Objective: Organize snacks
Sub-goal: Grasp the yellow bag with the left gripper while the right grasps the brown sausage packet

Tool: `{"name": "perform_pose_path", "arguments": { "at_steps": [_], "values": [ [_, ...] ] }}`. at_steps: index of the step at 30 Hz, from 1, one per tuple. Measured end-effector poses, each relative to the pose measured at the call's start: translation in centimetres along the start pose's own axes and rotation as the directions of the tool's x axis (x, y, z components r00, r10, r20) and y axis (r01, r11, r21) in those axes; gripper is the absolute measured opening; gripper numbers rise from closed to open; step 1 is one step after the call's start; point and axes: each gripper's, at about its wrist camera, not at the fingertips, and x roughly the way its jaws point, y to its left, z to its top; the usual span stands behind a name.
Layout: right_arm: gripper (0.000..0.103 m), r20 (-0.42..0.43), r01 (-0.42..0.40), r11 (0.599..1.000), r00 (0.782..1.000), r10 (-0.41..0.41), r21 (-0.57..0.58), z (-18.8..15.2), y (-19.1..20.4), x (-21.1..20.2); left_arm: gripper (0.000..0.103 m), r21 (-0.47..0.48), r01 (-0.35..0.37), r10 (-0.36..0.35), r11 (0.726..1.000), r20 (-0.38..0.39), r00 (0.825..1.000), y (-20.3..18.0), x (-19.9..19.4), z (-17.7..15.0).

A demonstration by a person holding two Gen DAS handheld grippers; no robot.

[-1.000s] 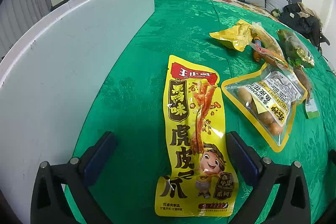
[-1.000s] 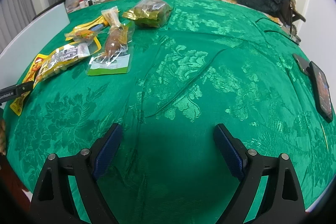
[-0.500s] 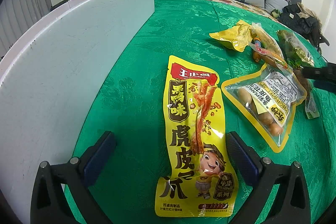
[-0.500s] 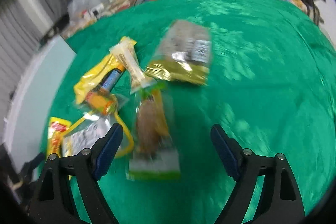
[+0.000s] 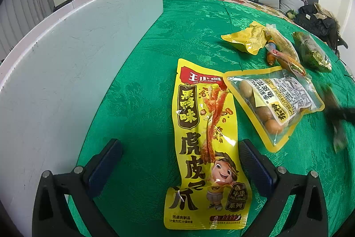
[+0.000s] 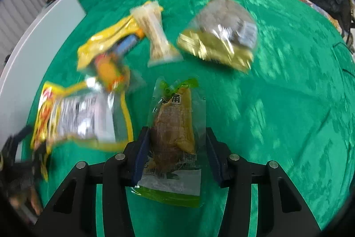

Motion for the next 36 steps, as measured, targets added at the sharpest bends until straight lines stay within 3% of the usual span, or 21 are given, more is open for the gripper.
{"name": "perform_pose_path", "arguments": {
  "at_steps": [6, 10, 12, 16, 22, 36],
  "values": [
    [0.052, 0.025, 0.021, 0.999, 0.999, -0.020, -0.029, -6.3, -2.1, -3.0, 0.103, 0.000, 0.000, 0.000, 1.000, 0.000, 1.000, 0.0, 0.0, 0.0],
    [0.053, 0.140, 0.054, 0.998, 0.989, -0.053, -0.009, -9.7, -2.6, -4.0, 0.103, 0.000, 0.001, -0.001, 1.000, 0.000, 1.000, 0.0, 0.1, 0.0],
    [0.061, 0.193, 0.073, 0.997, 0.979, -0.072, 0.004, -10.5, -2.4, -3.9, 0.103, 0.000, 0.001, -0.001, 1.000, 0.000, 1.000, 0.0, 0.0, 0.0],
    [0.078, 0.210, 0.097, 0.995, 0.974, -0.090, -0.025, -10.5, -1.5, -3.3, 0.103, 0.000, 0.000, 0.000, 1.000, 0.000, 1.000, 0.0, 0.1, 0.0],
    [0.085, 0.258, 0.101, 0.994, 0.962, -0.089, -0.035, -10.7, -1.4, -3.0, 0.103, 0.000, 0.001, -0.001, 1.000, 0.000, 1.000, 0.0, 0.1, 0.0],
    [0.087, 0.264, 0.102, 0.994, 0.960, -0.089, -0.035, -10.7, -1.5, -2.9, 0.103, 0.000, 0.001, -0.001, 1.000, 0.000, 1.000, 0.0, 0.1, 0.0]
  ]
}}
